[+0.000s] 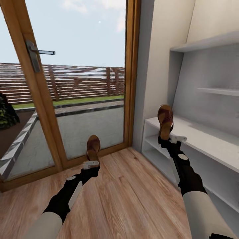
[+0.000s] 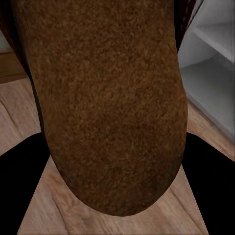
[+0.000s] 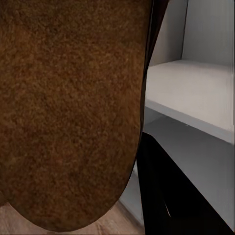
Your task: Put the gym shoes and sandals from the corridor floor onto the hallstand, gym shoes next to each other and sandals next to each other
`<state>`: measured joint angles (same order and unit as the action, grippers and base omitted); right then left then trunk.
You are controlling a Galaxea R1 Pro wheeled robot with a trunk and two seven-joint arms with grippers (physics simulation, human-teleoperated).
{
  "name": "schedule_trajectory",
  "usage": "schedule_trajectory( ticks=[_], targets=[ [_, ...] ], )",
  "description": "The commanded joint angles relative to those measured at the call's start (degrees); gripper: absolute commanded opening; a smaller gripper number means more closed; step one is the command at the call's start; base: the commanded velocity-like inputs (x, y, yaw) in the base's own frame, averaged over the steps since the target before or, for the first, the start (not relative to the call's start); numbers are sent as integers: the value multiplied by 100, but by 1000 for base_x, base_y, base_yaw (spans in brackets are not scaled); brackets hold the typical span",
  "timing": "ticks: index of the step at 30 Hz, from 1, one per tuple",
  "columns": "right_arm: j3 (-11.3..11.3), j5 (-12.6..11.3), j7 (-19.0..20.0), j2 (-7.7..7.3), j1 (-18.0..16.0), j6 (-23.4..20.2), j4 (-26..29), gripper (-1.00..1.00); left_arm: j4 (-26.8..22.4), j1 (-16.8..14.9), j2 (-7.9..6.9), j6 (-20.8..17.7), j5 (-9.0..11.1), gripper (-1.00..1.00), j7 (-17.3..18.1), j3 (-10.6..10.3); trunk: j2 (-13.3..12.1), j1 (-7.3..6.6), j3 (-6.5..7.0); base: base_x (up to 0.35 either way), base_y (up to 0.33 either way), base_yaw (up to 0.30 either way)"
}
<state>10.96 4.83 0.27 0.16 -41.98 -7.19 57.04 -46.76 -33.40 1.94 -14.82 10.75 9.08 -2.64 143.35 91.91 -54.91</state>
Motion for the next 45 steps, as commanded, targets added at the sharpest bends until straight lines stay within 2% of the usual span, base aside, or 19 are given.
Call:
schedule_trajectory(
  ticks=[1,17,45],
  targets=[
    [3,31,-10,2,-3,-37,10,-100,-8,-3,-1,-39,59,-100,2,0,2,2,-6,329,138,-278],
    [3,28,-10,2,-3,-37,10,-100,-8,-3,-1,-47,60,-100,6,-6,2,2,-6,231,231,-278],
    [3,27,-10,2,-3,-37,9,-100,-14,-2,4,-46,59,-100,6,-9,2,2,-6,44,307,-278]
  ],
)
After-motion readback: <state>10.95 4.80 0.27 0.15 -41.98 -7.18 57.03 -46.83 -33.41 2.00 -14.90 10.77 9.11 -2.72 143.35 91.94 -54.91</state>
